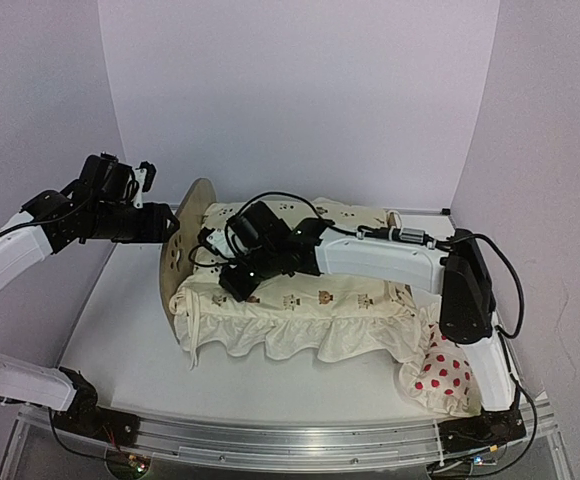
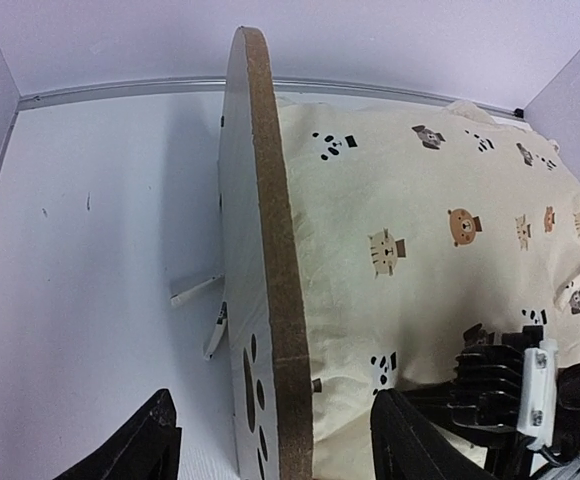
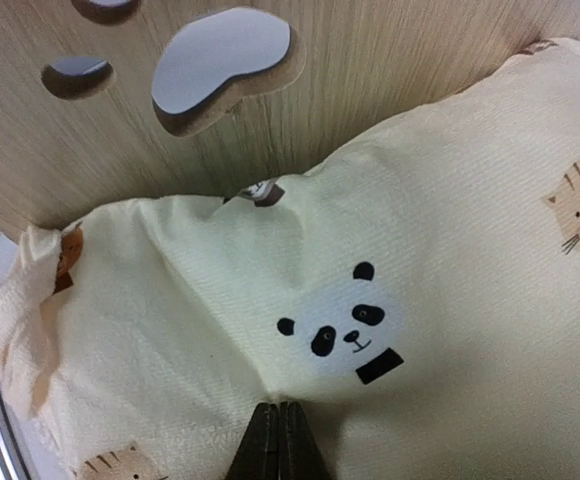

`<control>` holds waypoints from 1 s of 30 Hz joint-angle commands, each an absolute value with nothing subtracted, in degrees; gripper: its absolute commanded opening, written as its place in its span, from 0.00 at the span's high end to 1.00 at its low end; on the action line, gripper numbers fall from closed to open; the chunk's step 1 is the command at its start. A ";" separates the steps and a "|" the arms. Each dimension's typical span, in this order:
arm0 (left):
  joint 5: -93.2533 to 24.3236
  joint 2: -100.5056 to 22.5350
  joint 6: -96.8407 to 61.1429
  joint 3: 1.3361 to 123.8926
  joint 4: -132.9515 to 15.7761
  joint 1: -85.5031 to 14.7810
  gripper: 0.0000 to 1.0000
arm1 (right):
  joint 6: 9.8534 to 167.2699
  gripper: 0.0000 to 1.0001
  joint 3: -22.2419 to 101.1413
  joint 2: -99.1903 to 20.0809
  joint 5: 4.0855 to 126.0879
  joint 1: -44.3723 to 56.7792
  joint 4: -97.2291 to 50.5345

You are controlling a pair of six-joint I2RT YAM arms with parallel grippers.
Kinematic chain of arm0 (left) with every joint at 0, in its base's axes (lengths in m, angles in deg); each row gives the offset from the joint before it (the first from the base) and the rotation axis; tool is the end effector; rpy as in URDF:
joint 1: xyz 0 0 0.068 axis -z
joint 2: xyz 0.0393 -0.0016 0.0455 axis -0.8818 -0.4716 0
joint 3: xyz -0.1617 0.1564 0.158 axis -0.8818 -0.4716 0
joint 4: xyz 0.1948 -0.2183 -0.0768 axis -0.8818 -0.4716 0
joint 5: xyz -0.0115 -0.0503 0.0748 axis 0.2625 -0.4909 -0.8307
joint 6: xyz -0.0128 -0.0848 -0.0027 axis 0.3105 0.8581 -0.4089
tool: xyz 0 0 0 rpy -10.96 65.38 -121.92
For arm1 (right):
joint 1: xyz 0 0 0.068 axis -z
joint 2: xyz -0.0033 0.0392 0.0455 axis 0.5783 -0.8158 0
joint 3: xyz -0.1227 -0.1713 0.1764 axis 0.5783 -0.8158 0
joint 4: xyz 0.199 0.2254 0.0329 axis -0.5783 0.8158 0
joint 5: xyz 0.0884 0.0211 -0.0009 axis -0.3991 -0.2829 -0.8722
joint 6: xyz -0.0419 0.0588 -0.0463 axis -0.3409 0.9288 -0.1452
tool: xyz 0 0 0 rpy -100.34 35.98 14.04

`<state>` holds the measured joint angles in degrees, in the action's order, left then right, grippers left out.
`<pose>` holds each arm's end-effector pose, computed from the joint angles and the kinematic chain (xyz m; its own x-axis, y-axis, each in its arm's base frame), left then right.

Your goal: Set up the pet bed

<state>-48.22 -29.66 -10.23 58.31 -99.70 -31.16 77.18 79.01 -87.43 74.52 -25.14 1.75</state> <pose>0.2765 -0.1557 0.3354 -0.6368 -0.0026 -0.7711 0.2470 0.9466 -0.2072 0.2964 0.5184 0.2150 -0.2439 -0.5920 -0.7681 -0.8800 0.4680 -0.0812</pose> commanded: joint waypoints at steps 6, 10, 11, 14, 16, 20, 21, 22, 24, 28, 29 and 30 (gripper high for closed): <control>-47.95 -28.85 -11.25 60.50 -100.40 -31.09 0.34 | 75.93 0.02 78.98 -78.83 75.15 -25.28 2.45; -47.74 -28.91 -11.24 60.11 -100.17 -31.09 0.34 | 74.81 0.02 82.25 -82.71 77.88 -25.27 5.27; -47.66 -28.97 -11.24 60.02 -100.16 -31.10 0.34 | 74.57 0.02 83.81 -84.38 78.30 -25.29 6.49; -47.48 -29.06 -11.24 59.81 -100.33 -31.10 0.34 | 74.25 0.02 88.67 -88.89 79.07 -25.30 9.68; -47.40 -29.00 -11.18 59.57 -100.33 -31.06 0.34 | 74.45 0.02 90.55 -91.43 79.04 -25.29 10.80; -47.13 -29.04 -11.07 59.05 -100.34 -31.08 0.34 | 74.44 0.02 91.77 -94.64 79.57 -25.26 11.14; -46.98 -29.02 -11.02 58.99 -100.37 -31.06 0.35 | 74.15 0.02 91.75 -95.39 80.13 -25.27 11.22; -46.83 -28.98 -10.96 58.92 -100.40 -31.04 0.35 | 73.78 0.02 91.65 -96.11 80.83 -25.30 11.31; -46.67 -28.86 -10.89 58.49 -100.26 -31.06 0.35 | 73.24 0.07 91.10 -97.09 81.96 -25.24 11.39; -46.60 -29.32 -10.88 58.15 -99.88 -31.06 0.35 | 73.21 0.40 89.81 -97.45 81.55 -25.25 11.39; -46.53 -29.46 -10.88 58.18 -99.91 -31.05 0.36 | 73.30 0.50 89.63 -97.25 81.29 -25.26 11.39; -46.43 -29.71 -10.92 58.27 -99.89 -31.03 0.36 | 73.24 0.61 89.51 -97.12 81.31 -25.23 11.36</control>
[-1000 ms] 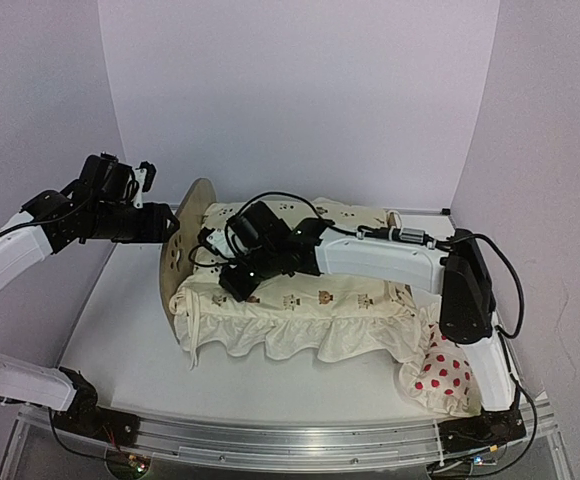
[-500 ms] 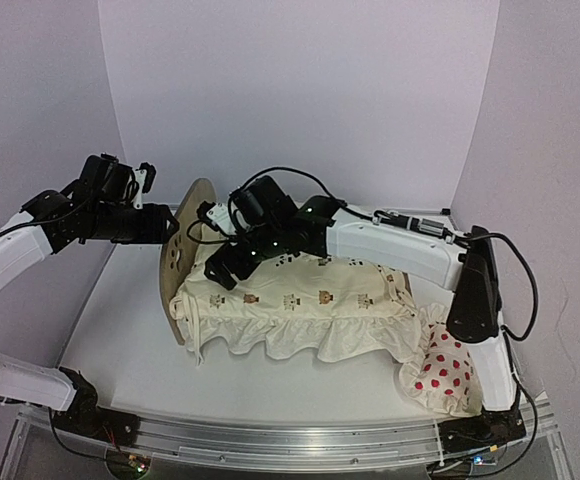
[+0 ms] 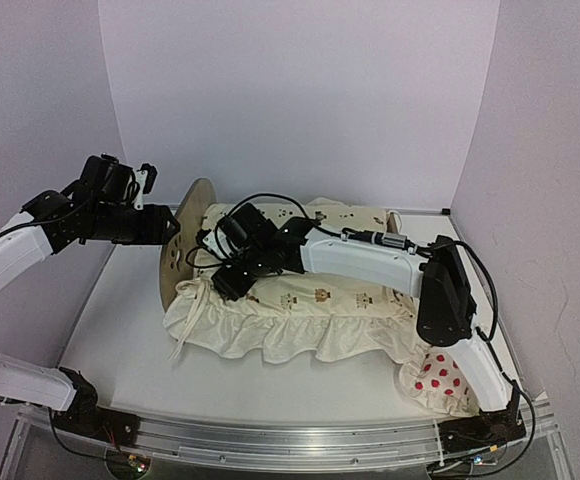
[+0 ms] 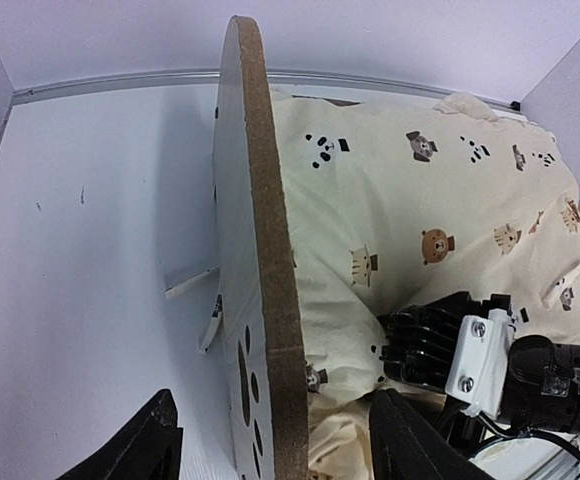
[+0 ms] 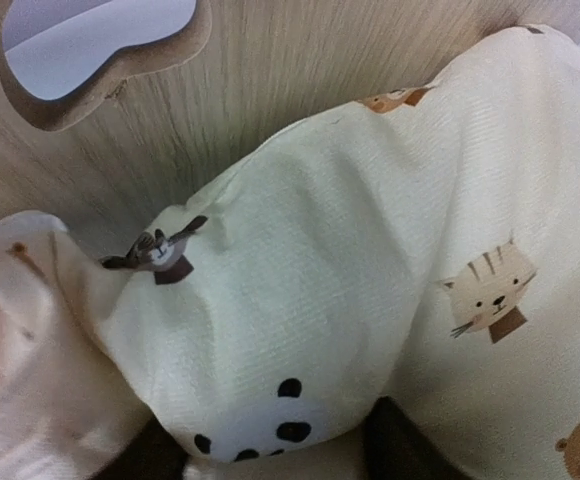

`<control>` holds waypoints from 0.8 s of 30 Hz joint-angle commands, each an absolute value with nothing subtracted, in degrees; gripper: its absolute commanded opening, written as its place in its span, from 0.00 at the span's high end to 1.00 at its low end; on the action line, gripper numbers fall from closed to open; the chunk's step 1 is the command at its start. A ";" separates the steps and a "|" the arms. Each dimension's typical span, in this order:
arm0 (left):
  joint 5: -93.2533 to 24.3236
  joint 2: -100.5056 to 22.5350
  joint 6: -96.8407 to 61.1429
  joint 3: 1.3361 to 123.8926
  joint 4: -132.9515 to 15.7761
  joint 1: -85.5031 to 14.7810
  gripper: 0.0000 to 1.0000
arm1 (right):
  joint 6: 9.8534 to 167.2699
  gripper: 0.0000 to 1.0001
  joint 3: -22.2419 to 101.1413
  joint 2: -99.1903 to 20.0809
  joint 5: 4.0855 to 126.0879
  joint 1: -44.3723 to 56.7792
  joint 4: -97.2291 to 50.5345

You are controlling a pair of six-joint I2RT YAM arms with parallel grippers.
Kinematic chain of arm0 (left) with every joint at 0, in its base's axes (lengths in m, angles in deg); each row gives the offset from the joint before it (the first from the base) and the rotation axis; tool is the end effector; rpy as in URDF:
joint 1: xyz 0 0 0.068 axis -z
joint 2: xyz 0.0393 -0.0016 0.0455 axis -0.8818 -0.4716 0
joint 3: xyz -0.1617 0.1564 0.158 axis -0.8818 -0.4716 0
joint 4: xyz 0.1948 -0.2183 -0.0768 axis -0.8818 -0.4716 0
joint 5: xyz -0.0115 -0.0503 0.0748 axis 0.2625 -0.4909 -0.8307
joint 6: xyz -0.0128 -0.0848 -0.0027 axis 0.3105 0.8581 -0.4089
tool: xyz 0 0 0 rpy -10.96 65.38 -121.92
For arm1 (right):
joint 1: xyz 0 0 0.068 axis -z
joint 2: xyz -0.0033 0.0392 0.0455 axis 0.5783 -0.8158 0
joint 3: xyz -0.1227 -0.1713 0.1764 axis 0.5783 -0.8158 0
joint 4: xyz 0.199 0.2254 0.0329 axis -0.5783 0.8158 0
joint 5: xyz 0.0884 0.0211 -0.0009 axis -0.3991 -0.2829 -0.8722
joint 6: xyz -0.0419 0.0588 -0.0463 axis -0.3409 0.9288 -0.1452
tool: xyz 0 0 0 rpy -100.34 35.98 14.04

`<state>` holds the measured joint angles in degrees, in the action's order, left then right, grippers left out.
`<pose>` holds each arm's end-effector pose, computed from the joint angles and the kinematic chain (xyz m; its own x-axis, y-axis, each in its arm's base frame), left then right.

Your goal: Set up the pet bed

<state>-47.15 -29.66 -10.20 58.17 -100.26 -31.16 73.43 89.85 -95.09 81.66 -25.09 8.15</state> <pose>0.2751 -0.1564 0.3332 -0.6494 0.0037 -0.7605 0.2572 0.9421 -0.2151 0.3149 0.5309 0.2015 -0.2149 -0.6682 -0.7123 -0.8428 0.4955 -0.2104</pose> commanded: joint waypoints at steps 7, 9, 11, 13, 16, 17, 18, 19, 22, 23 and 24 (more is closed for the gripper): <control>-44.53 -29.71 -10.69 58.33 -99.63 -31.01 0.40 | 71.24 0.97 88.61 -93.51 85.54 -25.26 11.30; -44.02 -29.56 -10.33 58.31 -99.55 -31.01 0.40 | 70.00 0.98 88.53 -91.66 87.39 -25.24 11.30; -43.67 -29.50 -9.93 58.49 -99.27 -30.92 0.40 | 68.86 0.99 88.53 -90.07 88.80 -25.21 11.22; -43.22 -29.84 -9.76 58.90 -99.16 -30.51 0.40 | 68.10 0.99 88.53 -88.75 89.93 -25.18 11.14; -43.48 -30.96 -9.74 60.34 -99.29 -29.06 0.40 | 67.15 1.00 88.53 -87.20 91.59 -25.22 10.98; -43.61 -31.50 -9.72 60.91 -99.42 -28.48 0.41 | 66.87 1.00 88.49 -86.82 92.24 -25.16 10.89; -43.73 -32.09 -9.65 61.55 -99.57 -27.82 0.41 | 66.61 1.00 88.39 -86.44 92.88 -25.11 10.76; -43.97 -32.56 -9.50 62.19 -99.73 -27.08 0.41 | 66.48 1.00 88.21 -86.14 93.45 -25.03 10.61; -45.36 -33.96 -8.75 64.49 -100.65 -24.26 0.41 | 66.95 1.00 87.44 -85.14 94.39 -24.34 10.25; -46.13 -34.35 -8.46 65.37 -100.99 -23.26 0.41 | 67.33 1.00 86.99 -84.69 94.30 -23.98 10.12; -46.65 -34.78 -8.22 66.03 -101.28 -22.58 0.40 | 67.65 1.00 86.30 -84.33 94.10 -23.65 9.97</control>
<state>-46.15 -33.41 -9.65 60.87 -101.63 -26.13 67.62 87.78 -89.24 91.07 -25.21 9.23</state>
